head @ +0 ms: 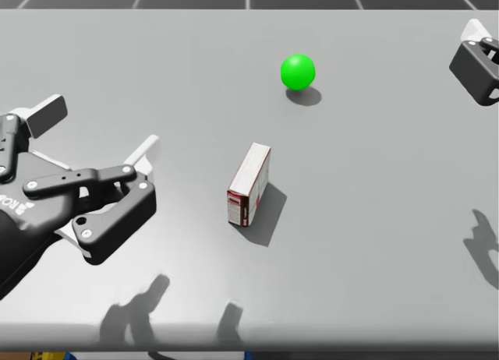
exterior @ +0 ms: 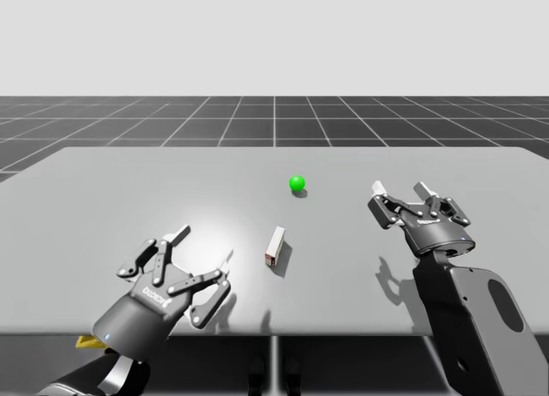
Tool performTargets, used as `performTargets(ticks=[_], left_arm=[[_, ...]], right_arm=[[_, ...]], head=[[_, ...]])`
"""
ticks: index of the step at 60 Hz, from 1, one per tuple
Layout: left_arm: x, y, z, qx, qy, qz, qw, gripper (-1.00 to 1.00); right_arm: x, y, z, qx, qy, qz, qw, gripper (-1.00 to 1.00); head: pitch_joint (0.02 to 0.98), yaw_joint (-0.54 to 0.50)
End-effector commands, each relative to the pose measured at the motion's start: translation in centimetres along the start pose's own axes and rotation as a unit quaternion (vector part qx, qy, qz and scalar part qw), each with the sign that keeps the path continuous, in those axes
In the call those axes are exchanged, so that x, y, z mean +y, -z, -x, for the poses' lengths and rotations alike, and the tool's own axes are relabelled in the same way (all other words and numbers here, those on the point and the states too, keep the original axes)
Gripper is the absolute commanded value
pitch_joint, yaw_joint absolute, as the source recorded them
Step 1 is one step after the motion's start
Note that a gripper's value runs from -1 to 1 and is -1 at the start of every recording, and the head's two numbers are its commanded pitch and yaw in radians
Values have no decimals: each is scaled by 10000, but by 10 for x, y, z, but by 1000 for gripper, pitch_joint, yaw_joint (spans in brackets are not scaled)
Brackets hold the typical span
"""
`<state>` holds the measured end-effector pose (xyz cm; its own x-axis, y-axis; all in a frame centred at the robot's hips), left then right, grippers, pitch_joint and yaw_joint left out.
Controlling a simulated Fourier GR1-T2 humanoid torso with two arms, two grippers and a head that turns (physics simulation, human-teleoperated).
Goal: Watch the red light. When it turns green, pick up the object.
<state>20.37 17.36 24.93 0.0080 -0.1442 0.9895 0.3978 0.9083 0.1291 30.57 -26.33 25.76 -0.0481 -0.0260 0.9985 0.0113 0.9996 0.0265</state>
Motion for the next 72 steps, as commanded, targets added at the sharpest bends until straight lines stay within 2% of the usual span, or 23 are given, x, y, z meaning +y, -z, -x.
performTargets(ticks=[1, 14, 26, 31, 37, 56, 61, 66, 72], left_arm=[[-31, -16, 30, 438, -77, 464, 9979, -1000], [-53, -6, 59, 743, -62, 803, 9940, -1000], [-64, 20, 65, 972, -242, 934, 9906, -1000], [-67, 34, 66, 1136, -419, 946, 9881, -1000], [-71, 48, 67, 1231, -505, 948, 9866, -1000], [-84, 96, 71, 1510, -624, 795, 9834, -1000], [-86, 110, 76, 1519, -553, 722, 9842, -1000], [-87, 117, 80, 1564, -623, 687, 9833, -1000], [-87, 120, 86, 1648, -583, 707, 9821, -953]], right_arm=[[0, 0, 0, 3, 15, -5, 10000, -1000], [0, 0, 0, -7, 32, -5, 10000, -1000], [0, 0, 0, -23, 20, 11, 10000, -1000], [0, 0, 1, -20, 17, 5, 10000, -1000], [0, 0, 0, -22, 16, 8, 10000, -1000], [-2, 0, -1, -37, 17, 22, 10000, -1000], [-2, 0, -2, -45, 24, 12, 10000, -1000], [-3, 0, -2, -54, 19, 9, 10000, -1000], [-3, 0, -2, -53, 15, 10, 10000, -1000]], head=[[838, -3], [838, 0], [838, 4], [838, 6], [838, 6], [840, -1], [838, -1], [838, -3], [838, -4]])
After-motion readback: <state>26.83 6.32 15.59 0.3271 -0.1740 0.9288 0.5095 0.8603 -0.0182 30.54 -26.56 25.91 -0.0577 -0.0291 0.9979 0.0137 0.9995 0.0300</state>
